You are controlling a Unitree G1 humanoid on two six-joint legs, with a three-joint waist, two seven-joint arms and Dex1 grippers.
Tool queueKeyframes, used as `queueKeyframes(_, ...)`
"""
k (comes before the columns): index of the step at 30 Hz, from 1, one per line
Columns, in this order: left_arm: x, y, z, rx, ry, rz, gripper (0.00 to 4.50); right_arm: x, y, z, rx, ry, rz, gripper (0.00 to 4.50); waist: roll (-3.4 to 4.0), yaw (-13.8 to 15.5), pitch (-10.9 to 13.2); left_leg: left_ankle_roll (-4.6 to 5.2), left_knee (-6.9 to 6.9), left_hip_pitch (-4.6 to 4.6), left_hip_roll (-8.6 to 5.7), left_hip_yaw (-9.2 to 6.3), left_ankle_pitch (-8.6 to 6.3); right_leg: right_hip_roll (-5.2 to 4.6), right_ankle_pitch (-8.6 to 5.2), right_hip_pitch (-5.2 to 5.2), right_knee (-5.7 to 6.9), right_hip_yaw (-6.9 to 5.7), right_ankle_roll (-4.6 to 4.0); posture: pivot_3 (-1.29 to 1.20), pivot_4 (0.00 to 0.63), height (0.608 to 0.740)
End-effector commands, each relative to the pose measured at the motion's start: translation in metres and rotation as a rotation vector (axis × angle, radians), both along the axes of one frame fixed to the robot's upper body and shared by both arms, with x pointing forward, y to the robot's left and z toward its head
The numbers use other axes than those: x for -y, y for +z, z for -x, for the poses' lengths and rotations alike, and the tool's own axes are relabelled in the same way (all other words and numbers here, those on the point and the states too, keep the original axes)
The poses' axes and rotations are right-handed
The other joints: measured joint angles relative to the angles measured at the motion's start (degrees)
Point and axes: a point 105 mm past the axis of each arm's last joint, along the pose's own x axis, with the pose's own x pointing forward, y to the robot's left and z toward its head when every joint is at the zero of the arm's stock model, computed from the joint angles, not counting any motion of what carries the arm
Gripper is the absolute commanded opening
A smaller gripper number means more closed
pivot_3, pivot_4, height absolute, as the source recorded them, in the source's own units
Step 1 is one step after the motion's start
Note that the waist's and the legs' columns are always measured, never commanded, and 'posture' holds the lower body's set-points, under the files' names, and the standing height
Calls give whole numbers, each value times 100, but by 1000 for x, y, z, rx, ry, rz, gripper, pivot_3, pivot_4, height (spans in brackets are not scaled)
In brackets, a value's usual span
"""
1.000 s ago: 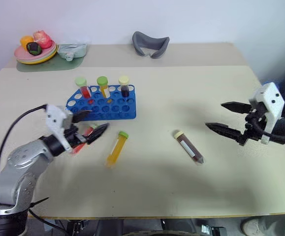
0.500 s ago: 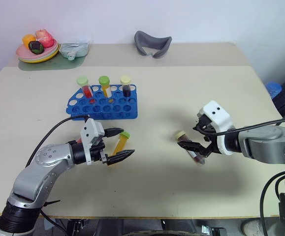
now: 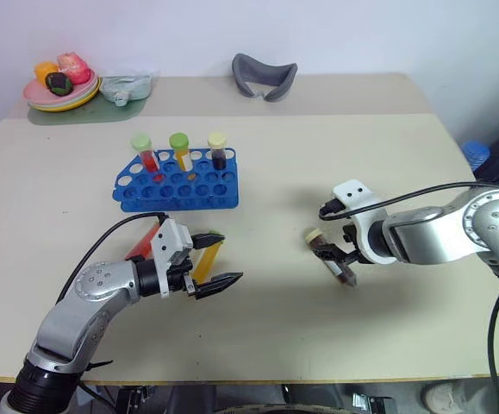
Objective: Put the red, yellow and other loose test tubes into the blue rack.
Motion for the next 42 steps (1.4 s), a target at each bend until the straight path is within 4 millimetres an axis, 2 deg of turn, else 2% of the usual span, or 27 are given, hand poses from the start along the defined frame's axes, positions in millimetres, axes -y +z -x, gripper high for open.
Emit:
queueKeyframes(1, 2, 8, 4, 44, -4, 6, 4377, -4, 1, -7, 1, -26, 6, 4500, 0, 1, 0, 0, 1, -3, 0, -1, 0, 0, 0, -2, 0, -1, 0, 0, 150, 740)
queueKeyframes(5, 1, 9, 3, 49, 10, 7, 4377, 0, -7, -10, -14, -70, 31, 4500, 1, 10, 0, 0, 4, -26, -1, -2, 0, -2, 0, -20, 0, -2, 0, 0, 150, 740)
queueKeyframes(19, 1, 10, 1, 56, 18, 4, 4377, -4, -17, 4, -42, 4, 75, 4500, 2, 1, -1, 0, 9, -54, -1, -8, 1, -1, 1, -47, 3, -8, 0, 0, 150, 740)
queueKeyframes(22, 0, 10, 1, 57, 19, 2, 4500, -7, -20, 6, -52, 12, 73, 3653, 2, 1, -1, 0, 9, -54, -1, -8, 1, -1, 1, -47, 3, -7, 0, 0, 150, 740)
queueKeyframes(27, -4, 12, 2, 60, 24, -2, 4500, -7, -24, 8, -61, 10, 77, 1077, 1, 2, -2, 0, 10, -55, -1, -8, 1, -1, 1, -47, 3, -8, 0, 0, 150, 740)
queueKeyframes(28, -4, 13, 1, 61, 25, -2, 4500, -8, -25, 8, -60, 10, 76, 828, 1, 1, -2, 0, 10, -54, -1, -8, 1, -1, 1, -46, 3, -7, 0, 0, 150, 740)
queueKeyframes(37, 0, 15, -1, 65, 28, 1, 4500, -11, -25, 6, -47, -13, 57, 828, -1, -6, -5, 0, 11, -53, 0, -8, 1, 0, 1, -46, 5, -8, 0, 0, 150, 740)
queueKeyframes(39, -3, 16, -5, 71, 55, 1, 4500, -15, -12, 1, 8, -9, 48, 828, -1, -11, -5, 0, 12, -53, 0, -8, 1, 0, 1, -46, 7, -7, 0, 0, 150, 740)
queueKeyframes(42, -15, 21, -11, 81, 142, 26, 4500, -33, 19, -9, 123, 17, -68, 828, 2, -23, -3, 0, 11, -53, 0, -8, 1, 1, 1, -49, 9, -6, 0, 0, 150, 740)
